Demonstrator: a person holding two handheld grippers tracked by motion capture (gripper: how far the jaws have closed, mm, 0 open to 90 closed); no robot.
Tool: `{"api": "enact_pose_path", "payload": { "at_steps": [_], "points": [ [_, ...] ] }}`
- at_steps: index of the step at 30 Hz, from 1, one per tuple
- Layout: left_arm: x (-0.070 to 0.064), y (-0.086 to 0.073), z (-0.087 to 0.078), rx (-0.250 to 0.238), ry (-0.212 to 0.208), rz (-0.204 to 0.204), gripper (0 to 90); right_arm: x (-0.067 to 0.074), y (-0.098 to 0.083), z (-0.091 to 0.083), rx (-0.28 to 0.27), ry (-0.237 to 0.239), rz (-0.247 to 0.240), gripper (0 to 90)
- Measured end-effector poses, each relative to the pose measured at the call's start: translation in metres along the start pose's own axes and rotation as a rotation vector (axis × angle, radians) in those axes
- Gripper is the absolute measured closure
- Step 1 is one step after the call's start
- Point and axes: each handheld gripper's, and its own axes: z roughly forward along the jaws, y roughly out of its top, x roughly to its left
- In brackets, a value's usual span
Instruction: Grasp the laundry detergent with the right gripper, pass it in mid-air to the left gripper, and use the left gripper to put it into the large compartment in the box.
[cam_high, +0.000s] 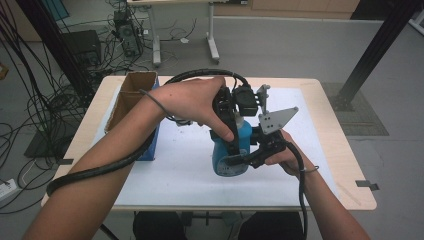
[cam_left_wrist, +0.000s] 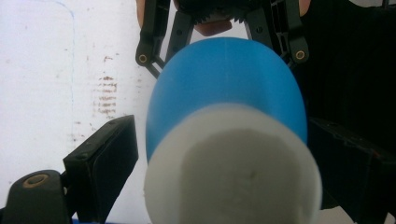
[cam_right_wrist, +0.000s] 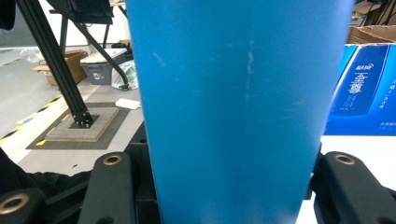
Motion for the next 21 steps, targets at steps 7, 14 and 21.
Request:
{"api": "enact_pose_path", "payload": {
  "at_steps": [7, 14, 21],
  "points": [
    [-0.0003, -0.0005, 0.0000, 0.001, 0.000, 0.001, 11.7, 0.0003, 0.0000, -0.0002, 0.001, 0.003, 0.003, 44.0],
    [0.0004, -0.0009, 0.0014, 0.002, -0.001, -0.002, 11.7, 0.0000, -0.0003, 0.0006, 0.005, 0.004, 0.000, 44.0],
    [0.0005, -0.0015, -0.0005, 0.002, 0.001, 0.000, 11.7, -0.0004, -0.0003, 0.0014, 0.011, 0.004, 0.003, 44.0]
  ]
}}
